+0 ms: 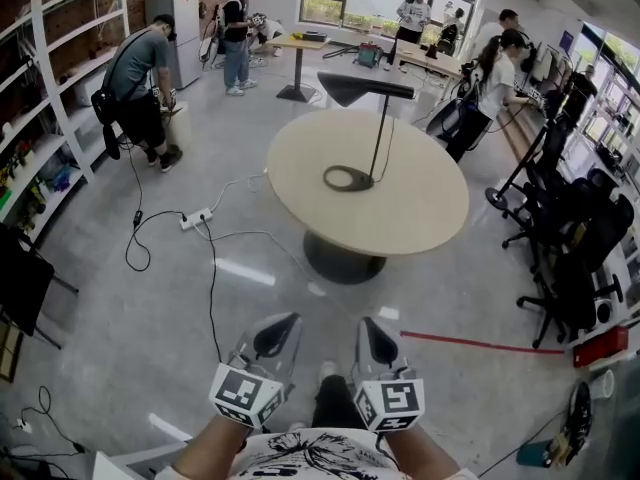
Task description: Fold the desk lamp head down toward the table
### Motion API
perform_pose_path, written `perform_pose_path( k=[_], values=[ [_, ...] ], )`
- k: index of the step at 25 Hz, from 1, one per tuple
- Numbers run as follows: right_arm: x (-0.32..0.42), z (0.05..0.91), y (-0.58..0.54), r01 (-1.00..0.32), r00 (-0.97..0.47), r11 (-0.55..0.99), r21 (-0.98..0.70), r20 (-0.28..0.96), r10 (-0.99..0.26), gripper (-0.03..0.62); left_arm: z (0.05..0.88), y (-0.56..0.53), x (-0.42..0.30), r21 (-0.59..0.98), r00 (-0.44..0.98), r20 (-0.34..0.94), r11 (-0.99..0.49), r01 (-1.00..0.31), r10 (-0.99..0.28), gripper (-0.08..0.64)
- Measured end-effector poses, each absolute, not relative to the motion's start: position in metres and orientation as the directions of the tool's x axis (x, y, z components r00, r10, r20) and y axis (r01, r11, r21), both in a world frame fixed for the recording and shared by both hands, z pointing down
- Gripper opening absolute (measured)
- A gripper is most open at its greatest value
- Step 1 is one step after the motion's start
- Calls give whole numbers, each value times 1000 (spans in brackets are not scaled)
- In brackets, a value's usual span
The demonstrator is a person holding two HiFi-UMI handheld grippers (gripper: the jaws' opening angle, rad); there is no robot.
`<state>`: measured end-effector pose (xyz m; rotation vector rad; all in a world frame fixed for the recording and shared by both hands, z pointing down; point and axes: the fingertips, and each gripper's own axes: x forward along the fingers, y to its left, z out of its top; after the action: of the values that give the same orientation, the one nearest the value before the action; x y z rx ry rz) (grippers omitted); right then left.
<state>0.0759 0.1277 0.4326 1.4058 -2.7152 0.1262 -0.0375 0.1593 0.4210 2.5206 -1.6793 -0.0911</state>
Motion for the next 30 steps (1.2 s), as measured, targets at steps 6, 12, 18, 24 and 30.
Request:
perform_pose_path(
  k=[6,12,18,24,30],
  values=[
    [63,443,66,-809,-587,585,-62,134,-798,8,431,106,-54,145,362,33,-354,-924,-932,6],
    [58,443,-14,-784,-620,619,-56,141,-772,9,432,27,-57,157,334,37,-325,-933,-942,6],
    [42,433,-113,-748,-662,662,-46,128,-739,9,419,-72,-71,140,295,19,-289,-947,-955,6],
    [40,417,-191,-734,-679,678,-37,79,-730,8,413,-141,-69,127,279,15,-275,-953,-960,6],
    [38,404,-248,-743,-669,669,-35,57,-741,8,399,-192,-76,78,275,5,-274,-958,-961,6]
  ],
)
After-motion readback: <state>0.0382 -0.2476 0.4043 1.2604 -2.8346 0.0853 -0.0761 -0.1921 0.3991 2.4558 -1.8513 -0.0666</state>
